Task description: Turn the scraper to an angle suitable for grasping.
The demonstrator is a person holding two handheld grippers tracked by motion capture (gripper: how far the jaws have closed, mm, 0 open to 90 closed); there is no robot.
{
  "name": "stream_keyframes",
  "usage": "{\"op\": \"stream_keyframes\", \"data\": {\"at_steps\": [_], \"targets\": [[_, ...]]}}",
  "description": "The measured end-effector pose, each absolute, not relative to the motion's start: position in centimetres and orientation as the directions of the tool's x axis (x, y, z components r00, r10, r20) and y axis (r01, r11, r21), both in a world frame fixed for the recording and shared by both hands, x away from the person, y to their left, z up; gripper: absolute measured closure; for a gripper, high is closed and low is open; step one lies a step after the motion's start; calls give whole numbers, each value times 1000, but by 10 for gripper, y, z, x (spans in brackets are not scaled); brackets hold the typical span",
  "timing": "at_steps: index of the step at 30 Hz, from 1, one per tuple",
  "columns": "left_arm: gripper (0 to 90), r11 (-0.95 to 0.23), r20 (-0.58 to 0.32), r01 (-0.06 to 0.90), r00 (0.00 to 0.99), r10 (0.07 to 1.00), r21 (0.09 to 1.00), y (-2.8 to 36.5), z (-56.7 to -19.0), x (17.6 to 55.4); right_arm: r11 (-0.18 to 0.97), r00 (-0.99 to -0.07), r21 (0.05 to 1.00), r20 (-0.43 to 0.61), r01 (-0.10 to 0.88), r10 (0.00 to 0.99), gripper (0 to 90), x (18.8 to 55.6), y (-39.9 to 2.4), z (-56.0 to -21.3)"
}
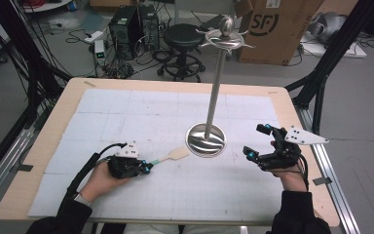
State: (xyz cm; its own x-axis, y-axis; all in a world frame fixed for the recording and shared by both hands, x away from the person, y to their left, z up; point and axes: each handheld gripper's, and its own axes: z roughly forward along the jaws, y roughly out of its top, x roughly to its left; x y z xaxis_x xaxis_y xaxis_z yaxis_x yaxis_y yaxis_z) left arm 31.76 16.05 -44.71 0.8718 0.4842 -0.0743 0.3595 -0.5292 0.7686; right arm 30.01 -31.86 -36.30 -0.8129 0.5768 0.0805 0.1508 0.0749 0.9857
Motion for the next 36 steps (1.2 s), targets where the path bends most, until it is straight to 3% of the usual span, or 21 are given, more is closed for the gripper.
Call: {"op": "stream_keyframes", "data": {"at_steps": [3, 7, 18, 36], "targets": [[896, -511, -50, 379, 836, 546, 771, 168, -447, 327, 68, -815, 986, 86, 152, 573, 5, 300, -319, -363], [896, -457, -99, 429, 804, 586, 779, 175, -449, 338, 68, -814, 986, 87, 153, 575, 6, 300, -319, -363], [896, -371, -83, 374, 791, 606, 850, 158, -436, 339, 74, -810, 985, 82, 153, 580, 5, 301, -318, -364], [897, -423, -48, 395, 775, 630, 815, 109, -449, 365, 74, -814, 984, 91, 162, 573, 5, 301, -316, -363]]}}
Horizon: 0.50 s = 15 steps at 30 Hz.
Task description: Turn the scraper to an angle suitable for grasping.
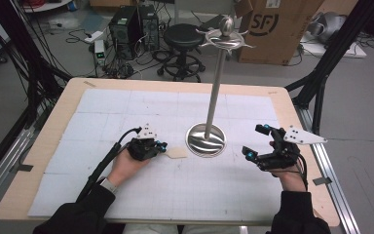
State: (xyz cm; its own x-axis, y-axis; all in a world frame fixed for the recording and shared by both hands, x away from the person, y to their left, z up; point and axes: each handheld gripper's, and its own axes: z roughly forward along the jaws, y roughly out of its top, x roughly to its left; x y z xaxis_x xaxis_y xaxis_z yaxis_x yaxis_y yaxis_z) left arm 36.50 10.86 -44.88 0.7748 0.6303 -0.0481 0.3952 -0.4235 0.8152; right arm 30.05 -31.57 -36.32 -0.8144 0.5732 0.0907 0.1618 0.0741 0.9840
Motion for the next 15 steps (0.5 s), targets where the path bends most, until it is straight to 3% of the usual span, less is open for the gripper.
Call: {"op": "stream_keyframes", "data": {"at_steps": [5, 15], "targets": [[897, -417, -62, 416, 764, 643, 808, 109, -449, 370, 89, -817, 982, 84, 164, 570, 5, 302, -312, -364], [897, -466, -4, 413, 752, 659, 783, 98, -449, 367, 85, -817, 984, 78, 153, 571, 5, 300, -312, -362]]}}
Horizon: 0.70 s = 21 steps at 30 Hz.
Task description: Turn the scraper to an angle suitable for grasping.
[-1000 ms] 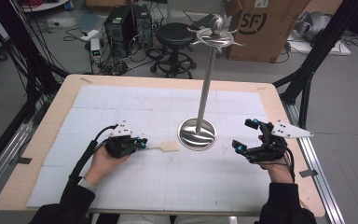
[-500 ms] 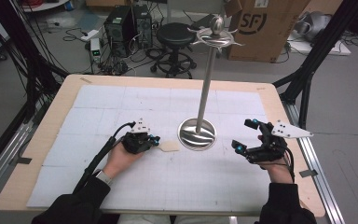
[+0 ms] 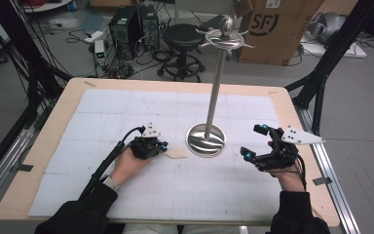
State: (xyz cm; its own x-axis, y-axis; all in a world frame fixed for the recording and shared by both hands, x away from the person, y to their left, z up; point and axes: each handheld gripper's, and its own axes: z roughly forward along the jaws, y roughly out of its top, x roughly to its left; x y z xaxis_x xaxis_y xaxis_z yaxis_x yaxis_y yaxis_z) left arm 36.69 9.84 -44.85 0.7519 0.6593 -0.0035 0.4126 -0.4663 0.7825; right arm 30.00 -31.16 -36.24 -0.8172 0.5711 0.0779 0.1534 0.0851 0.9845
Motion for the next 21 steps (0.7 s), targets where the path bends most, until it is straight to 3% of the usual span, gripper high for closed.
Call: {"op": "stream_keyframes", "data": {"at_steps": [3, 15, 21], "targets": [[897, -490, 24, 398, 756, 654, 776, 94, -448, 364, 86, -813, 985, 71, 147, 577, 6, 299, -311, -361], [898, -513, -55, 397, 827, 559, 761, 95, -447, 349, 80, -812, 987, 70, 142, 579, 5, 297, -314, -360], [898, -542, -106, 464, 819, 563, 700, 93, -439, 336, 76, -812, 986, 78, 149, 578, 5, 298, -316, -361]]}}
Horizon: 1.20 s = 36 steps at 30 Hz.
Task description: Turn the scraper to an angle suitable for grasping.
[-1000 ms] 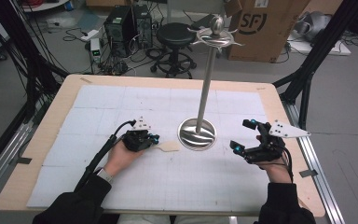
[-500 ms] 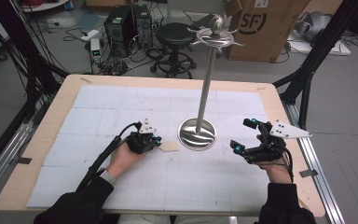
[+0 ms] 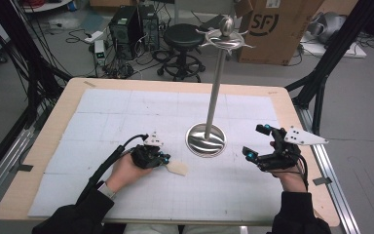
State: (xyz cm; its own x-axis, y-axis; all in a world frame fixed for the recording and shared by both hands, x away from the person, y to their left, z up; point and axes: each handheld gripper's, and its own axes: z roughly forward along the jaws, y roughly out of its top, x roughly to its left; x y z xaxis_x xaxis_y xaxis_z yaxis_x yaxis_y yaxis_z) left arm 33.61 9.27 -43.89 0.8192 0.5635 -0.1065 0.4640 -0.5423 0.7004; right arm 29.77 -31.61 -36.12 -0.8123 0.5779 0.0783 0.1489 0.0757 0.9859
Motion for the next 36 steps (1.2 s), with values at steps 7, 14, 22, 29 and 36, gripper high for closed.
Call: {"op": "stream_keyframes", "data": {"at_steps": [7, 14, 22, 29, 36], "targets": [[898, -529, -156, 468, 834, 529, 708, 103, -441, 317, 108, -808, 983, 60, 151, 586, 5, 299, -315, -362], [899, -552, -53, 421, 826, 561, 720, 108, -431, 307, 108, -816, 983, 62, 151, 575, 5, 298, -314, -362], [899, -518, -64, 463, 786, 615, 719, 148, -424, 303, 101, -811, 982, 70, 158, 581, 5, 299, -318, -363], [899, -568, -30, 477, 783, 621, 670, 149, -434, 307, 117, -831, 982, 62, 150, 552, 5, 298, -312, -363], [897, -500, -29, 464, 753, 657, 731, 134, -442, 331, 138, -849, 981, 45, 138, 527, 5, 298, -308, -364]]}}
